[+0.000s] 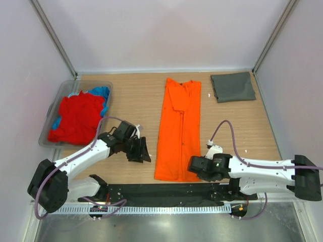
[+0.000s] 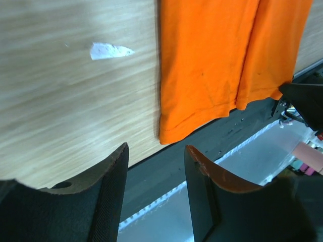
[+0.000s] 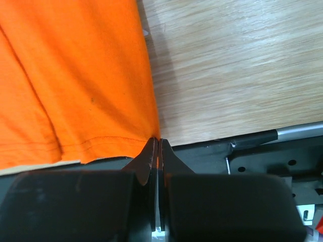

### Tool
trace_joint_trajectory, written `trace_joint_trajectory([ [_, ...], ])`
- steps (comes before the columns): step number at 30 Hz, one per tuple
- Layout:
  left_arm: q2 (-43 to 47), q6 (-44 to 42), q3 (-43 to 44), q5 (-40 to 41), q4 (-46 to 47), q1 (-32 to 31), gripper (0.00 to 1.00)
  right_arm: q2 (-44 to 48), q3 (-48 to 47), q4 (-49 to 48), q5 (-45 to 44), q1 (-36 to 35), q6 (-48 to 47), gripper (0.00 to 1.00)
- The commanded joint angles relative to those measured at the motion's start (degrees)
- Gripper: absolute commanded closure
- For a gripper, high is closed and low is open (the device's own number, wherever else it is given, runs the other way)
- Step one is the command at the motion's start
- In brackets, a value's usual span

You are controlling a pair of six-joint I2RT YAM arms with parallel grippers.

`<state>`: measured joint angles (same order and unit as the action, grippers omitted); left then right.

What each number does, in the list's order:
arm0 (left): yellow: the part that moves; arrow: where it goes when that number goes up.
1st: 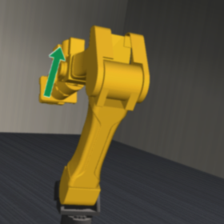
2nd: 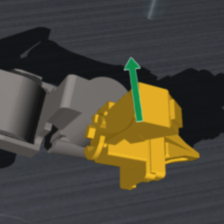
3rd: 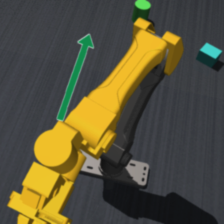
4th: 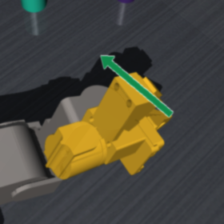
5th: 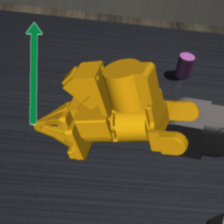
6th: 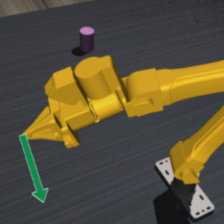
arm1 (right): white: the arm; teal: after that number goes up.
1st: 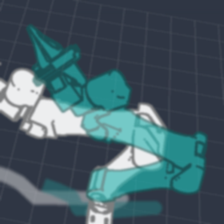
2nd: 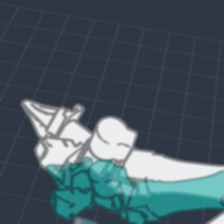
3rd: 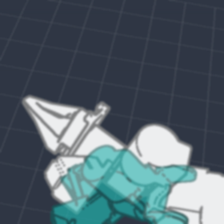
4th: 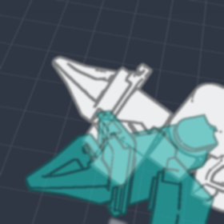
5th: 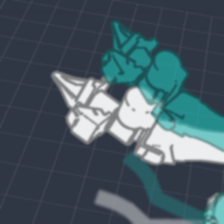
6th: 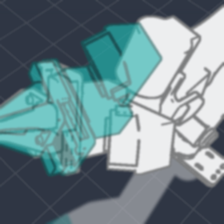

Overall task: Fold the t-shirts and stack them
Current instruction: Fold the tshirt

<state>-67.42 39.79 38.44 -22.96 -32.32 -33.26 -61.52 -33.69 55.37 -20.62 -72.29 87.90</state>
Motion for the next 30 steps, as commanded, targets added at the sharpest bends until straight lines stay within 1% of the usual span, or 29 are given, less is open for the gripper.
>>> trace_joint_trajectory([
  [1, 0.9, 8.1, -2.0, -0.1, 9.5, -3.6, 0.50, 5.1, 1.4, 2.1, -1.4, -0.3, -0.9, 0.99],
  [3, 0.3, 9.6, -2.6, -0.2, 11.0, -5.1, 0.50, 5.4, 1.5, 3.2, -1.4, -0.3, -0.5, 0.99],
  [4, 0.0, 10.4, -3.2, 0.5, 11.5, -6.9, 0.50, 5.4, 1.4, 3.1, -1.4, -0.4, -0.5, 0.99],
  [8, -0.9, 14.5, -5.4, 4.3, 13.4, -11.4, 0.50, 5.1, 1.7, 1.4, -0.9, -0.3, -0.4, 0.99],
  [12, -1.8, 17.9, -6.8, 5.9, 15.0, -15.2, 0.54, 5.4, 2.7, 0.2, -0.7, -0.3, 0.3, 0.99],
  [13, -2.0, 18.6, -7.1, 6.8, 14.9, -17.1, 0.55, 5.8, 2.8, 0.1, -0.7, -0.3, 0.5, 0.99],
  [15, -2.5, 20.4, -7.8, 9.0, 14.9, -19.6, 0.59, 6.3, 3.4, -0.4, -0.7, -0.3, 0.8, 0.99],
  [21, -4.6, 23.7, -8.9, 13.5, 15.2, -23.2, 0.65, 8.2, 3.9, 0.3, -1.0, -0.3, 1.4, 0.99],
  [30, -8.9, 24.6, -8.6, 12.8, 18.2, -24.8, 0.65, 11.4, 4.8, 1.3, -1.4, -0.3, 2.6, 0.99],
])
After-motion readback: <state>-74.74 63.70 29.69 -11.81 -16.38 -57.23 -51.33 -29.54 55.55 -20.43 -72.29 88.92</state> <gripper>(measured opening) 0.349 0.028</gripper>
